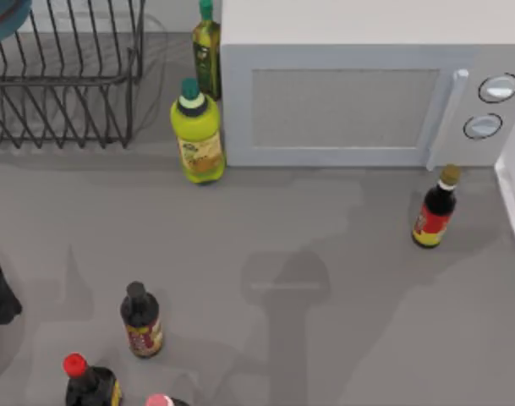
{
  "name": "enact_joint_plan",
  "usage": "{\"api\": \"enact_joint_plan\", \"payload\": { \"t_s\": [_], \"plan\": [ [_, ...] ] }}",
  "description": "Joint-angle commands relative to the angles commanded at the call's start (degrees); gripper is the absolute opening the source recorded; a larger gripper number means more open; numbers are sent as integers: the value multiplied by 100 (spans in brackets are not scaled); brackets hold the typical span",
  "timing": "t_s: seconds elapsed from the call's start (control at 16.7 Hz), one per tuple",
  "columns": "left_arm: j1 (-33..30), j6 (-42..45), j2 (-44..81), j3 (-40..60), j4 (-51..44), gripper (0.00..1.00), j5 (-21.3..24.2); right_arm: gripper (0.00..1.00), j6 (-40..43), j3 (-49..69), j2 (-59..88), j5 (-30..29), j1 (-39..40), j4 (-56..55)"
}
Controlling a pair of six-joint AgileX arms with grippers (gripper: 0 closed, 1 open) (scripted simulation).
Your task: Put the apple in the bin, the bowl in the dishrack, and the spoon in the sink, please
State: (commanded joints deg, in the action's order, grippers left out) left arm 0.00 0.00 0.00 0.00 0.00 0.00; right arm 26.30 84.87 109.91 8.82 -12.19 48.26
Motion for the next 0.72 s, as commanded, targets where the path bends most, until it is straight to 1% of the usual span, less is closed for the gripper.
{"api": "enact_joint_plan", "payload": {
  "t_s": [0.18, 0.3, 0.72],
  "plan": [
    [0, 0, 0, 0, 0, 100, 0, 0, -36, 817, 780, 208, -41, -526],
    [0, 0, 0, 0, 0, 100, 0, 0, -48, 1115, 1079, 322, -40, -730],
    [0, 0, 0, 0, 0, 100, 0, 0, -70, 1144, 1240, 346, 1, -875]
  ]
}}
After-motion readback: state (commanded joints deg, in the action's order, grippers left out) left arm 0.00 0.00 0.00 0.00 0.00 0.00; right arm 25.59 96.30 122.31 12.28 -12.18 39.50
